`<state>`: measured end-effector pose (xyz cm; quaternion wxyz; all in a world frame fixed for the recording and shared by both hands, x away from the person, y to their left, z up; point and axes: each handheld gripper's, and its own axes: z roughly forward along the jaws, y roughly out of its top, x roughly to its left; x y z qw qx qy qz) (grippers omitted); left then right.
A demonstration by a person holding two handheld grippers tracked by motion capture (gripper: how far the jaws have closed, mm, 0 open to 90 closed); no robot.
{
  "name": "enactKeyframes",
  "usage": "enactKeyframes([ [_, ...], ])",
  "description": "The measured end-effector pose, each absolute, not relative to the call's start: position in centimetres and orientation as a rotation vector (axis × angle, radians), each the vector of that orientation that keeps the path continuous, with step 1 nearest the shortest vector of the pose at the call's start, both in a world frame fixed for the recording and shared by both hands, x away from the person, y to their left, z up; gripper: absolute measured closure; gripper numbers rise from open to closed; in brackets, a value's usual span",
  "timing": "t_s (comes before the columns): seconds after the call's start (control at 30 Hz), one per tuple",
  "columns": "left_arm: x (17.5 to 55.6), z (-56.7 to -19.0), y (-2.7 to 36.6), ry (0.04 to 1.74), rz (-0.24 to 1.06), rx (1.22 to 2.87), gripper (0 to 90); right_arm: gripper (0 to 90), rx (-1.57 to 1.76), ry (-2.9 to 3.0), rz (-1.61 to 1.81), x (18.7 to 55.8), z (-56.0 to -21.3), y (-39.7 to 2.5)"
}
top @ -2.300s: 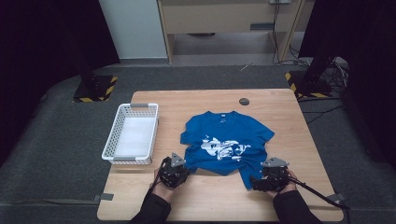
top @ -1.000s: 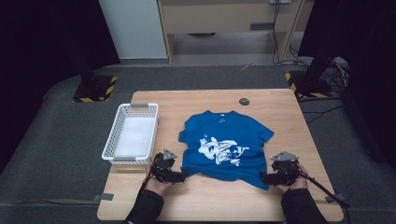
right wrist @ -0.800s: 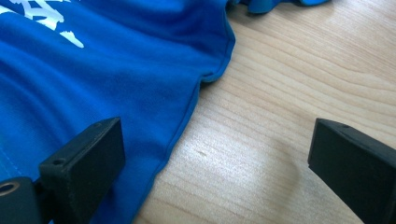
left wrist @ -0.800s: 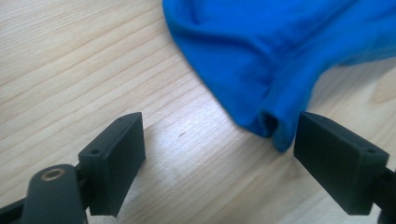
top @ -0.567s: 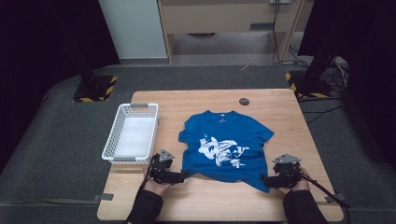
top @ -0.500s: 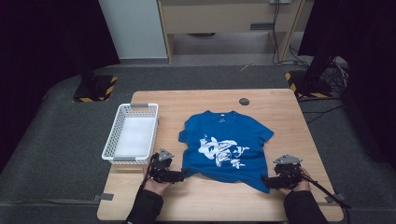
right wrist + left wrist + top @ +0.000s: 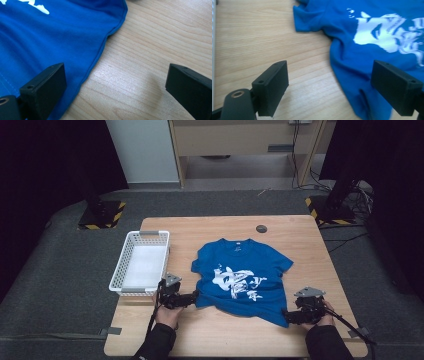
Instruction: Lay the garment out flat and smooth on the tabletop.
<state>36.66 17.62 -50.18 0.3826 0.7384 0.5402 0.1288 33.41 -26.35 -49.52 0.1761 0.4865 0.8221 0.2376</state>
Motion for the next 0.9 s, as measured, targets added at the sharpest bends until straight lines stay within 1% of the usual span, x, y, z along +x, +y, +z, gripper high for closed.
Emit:
enactKeyframes([
  [0.17,36.9,-50.3,17.7,1.381,0.329,1.881,14.1,3.0,1.383,2.328,0.675,33.7,-49.6,-26.2],
  [0.37,36.1,-50.4,16.2,1.314,0.334,2.005,12.9,3.3,1.381,2.326,0.675,33.6,-49.6,-26.2],
  [0.6,35.2,-50.7,14.9,1.244,0.422,2.194,12.2,3.3,1.366,2.330,0.668,33.3,-49.5,-26.3],
  [0.9,34.7,-50.8,14.8,1.190,0.455,2.217,11.5,3.2,1.351,2.349,0.664,32.5,-49.3,-26.6],
])
